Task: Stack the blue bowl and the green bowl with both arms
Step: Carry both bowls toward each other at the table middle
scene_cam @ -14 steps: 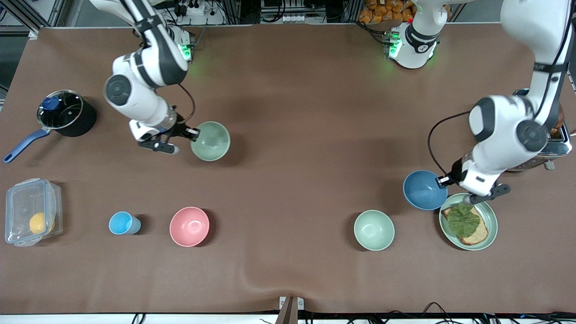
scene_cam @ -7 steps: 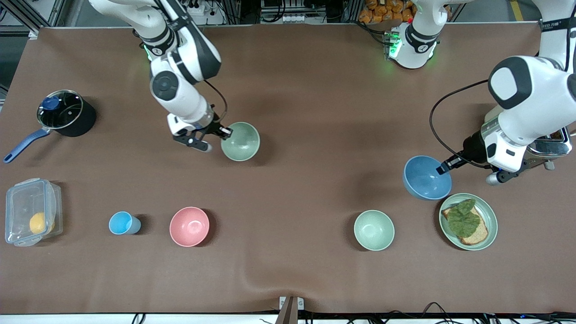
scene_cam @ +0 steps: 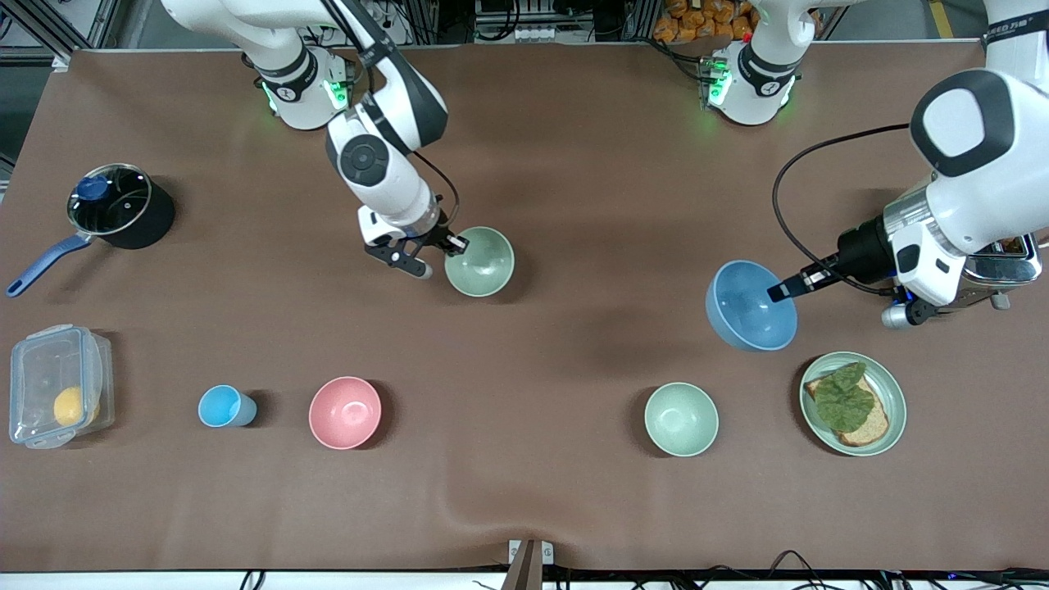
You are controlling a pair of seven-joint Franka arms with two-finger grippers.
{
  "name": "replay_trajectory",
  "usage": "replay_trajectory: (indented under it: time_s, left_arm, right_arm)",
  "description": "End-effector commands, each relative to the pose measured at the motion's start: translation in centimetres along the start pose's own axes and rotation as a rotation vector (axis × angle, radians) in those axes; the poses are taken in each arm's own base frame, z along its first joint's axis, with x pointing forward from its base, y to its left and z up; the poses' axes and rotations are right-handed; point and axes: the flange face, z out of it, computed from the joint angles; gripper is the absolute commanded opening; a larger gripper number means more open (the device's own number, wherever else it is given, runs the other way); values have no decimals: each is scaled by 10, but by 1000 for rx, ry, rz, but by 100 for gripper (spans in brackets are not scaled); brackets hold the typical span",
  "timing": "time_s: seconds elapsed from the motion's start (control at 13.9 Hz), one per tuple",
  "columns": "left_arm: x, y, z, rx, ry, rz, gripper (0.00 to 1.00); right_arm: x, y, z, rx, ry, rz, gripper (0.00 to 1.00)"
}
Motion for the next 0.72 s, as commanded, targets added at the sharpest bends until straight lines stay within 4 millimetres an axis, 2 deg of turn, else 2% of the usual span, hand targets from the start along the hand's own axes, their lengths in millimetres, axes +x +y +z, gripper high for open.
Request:
replay_trajectory:
  time_s: [0.0, 0.22, 0.36, 0.43, 0.5, 0.58, 0.65]
  left_arm:
    - [-10, 16, -12, -72, -49, -38, 0]
    - [-17, 35, -25, -102, -73, -80, 0]
    - [-26, 47, -15, -96, -93, -82, 0]
    - [-32, 53, -6, -84, -107, -72, 0]
    - [-39, 59, 3, -72, -122, -58, 0]
    - [-43, 62, 19, -53, -148, -54, 0]
    - [-47, 66, 35, -20, -162, -35, 0]
  right_arm:
    - [-14, -16, 26, 0, 8, 22, 0]
    - [-20, -23, 42, 5, 12, 39, 0]
    - [-19, -26, 41, 10, 13, 57, 0]
    - [-18, -28, 43, 10, 12, 86, 32]
    - [-17, -31, 44, 15, 12, 108, 92]
    - [-16, -33, 42, 18, 13, 132, 99]
    - [-15, -33, 42, 20, 14, 135, 100]
